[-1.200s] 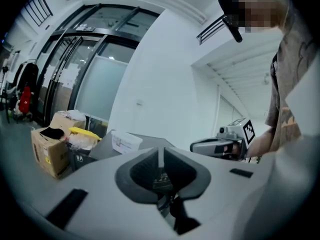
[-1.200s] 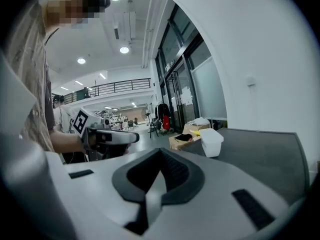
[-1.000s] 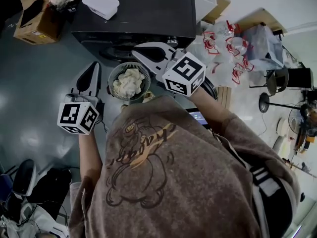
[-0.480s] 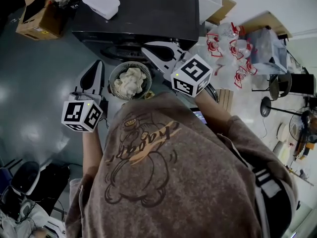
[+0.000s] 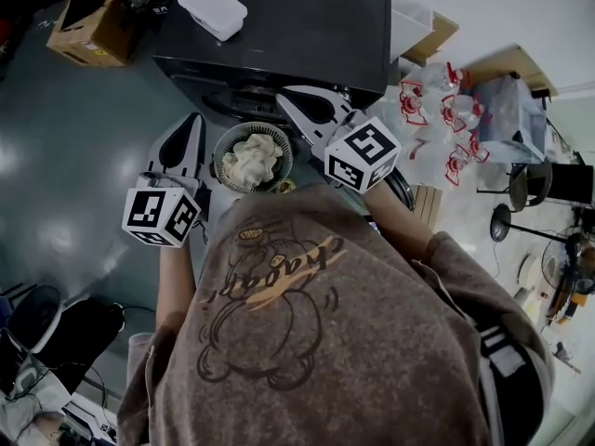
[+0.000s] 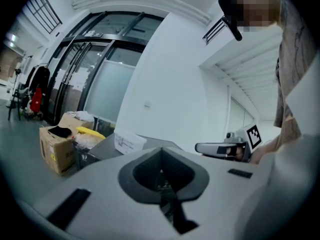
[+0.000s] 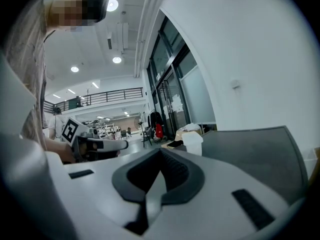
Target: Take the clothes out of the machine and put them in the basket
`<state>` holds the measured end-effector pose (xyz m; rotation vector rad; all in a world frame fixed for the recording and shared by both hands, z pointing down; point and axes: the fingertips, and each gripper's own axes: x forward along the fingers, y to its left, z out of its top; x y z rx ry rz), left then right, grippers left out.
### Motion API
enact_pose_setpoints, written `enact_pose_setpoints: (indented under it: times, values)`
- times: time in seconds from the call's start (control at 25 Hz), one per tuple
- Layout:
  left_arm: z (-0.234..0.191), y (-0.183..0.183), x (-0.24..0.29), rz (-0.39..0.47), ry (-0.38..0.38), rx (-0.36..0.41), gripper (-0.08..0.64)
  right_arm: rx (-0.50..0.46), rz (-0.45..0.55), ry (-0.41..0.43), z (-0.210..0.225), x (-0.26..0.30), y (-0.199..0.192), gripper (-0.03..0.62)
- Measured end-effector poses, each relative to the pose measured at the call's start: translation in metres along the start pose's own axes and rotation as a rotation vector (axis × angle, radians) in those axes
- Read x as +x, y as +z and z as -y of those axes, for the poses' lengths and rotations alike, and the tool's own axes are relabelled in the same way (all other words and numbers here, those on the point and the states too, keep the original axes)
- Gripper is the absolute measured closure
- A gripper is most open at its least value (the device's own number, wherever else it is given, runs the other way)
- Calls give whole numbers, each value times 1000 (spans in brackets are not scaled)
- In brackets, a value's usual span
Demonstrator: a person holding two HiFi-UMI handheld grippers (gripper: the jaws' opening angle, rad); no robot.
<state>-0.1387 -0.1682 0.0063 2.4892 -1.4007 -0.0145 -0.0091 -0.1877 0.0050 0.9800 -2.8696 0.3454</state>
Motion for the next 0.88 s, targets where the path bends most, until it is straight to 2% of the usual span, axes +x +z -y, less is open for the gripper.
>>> enact_pose_setpoints:
  times: [0.4,0.88]
  values:
    - [-1,-1,-8,5,24,16,554,-1,3,1,-12,5,-6,597]
    - [-9,-2,-17,16,56,9,554,-25,3,41,-17,14,-1,601]
